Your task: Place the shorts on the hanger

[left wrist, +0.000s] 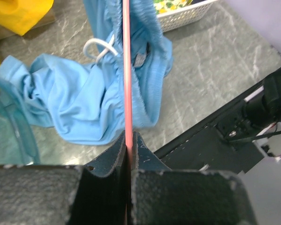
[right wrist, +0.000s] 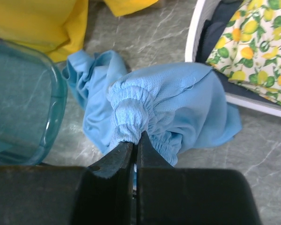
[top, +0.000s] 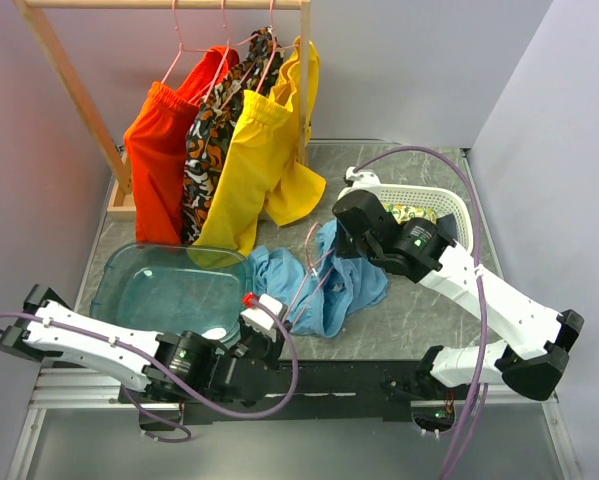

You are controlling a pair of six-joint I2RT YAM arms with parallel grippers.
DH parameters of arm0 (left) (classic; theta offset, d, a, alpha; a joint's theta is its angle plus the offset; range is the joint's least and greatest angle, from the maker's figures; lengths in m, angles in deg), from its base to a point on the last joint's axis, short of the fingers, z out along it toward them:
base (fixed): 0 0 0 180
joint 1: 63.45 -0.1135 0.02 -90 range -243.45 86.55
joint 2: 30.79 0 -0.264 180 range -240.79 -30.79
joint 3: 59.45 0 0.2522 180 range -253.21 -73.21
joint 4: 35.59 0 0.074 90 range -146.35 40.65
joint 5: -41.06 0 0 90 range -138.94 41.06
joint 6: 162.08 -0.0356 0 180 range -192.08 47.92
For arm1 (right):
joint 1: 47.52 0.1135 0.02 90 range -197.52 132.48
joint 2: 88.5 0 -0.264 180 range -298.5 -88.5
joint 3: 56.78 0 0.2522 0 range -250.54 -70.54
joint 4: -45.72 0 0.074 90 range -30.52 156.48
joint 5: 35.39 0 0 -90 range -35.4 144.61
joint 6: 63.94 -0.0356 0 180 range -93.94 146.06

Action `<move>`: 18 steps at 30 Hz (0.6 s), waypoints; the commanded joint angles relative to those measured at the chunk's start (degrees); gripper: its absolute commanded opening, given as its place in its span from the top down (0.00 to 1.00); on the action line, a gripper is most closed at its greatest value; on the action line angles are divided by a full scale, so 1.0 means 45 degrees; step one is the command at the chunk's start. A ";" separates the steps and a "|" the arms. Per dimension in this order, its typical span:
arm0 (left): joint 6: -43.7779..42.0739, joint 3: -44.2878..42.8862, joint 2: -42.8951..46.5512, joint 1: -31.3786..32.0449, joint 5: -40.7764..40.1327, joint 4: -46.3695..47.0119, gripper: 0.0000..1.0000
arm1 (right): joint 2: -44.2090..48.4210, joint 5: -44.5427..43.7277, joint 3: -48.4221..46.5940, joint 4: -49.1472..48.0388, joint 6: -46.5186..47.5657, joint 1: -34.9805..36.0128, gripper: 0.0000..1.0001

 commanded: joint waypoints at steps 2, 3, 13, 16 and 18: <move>-0.0732 0.1078 0.0387 0.0295 -0.1228 0.3440 0.99 | 0.0312 0.0404 0.0075 -0.0560 -0.0299 0.0140 0.78; -0.1218 0.1332 0.0485 0.0276 -0.1014 0.4547 0.99 | 0.0449 0.0327 0.0233 -0.0677 -0.0377 0.0102 0.71; -0.2707 0.4087 0.0409 -0.0251 -0.0603 1.0201 0.99 | 0.3005 0.1283 0.2282 -0.1577 -0.1471 -0.1634 0.26; -0.2552 0.4303 -0.0021 -0.0388 -0.0466 1.0651 0.99 | 0.3320 0.2001 0.2907 -0.1577 -0.1667 -0.3059 0.22; -0.2571 0.4361 -0.0294 -0.0428 -0.0465 1.0808 0.99 | 0.3380 0.2822 0.3221 -0.1809 -0.1647 -0.4679 0.22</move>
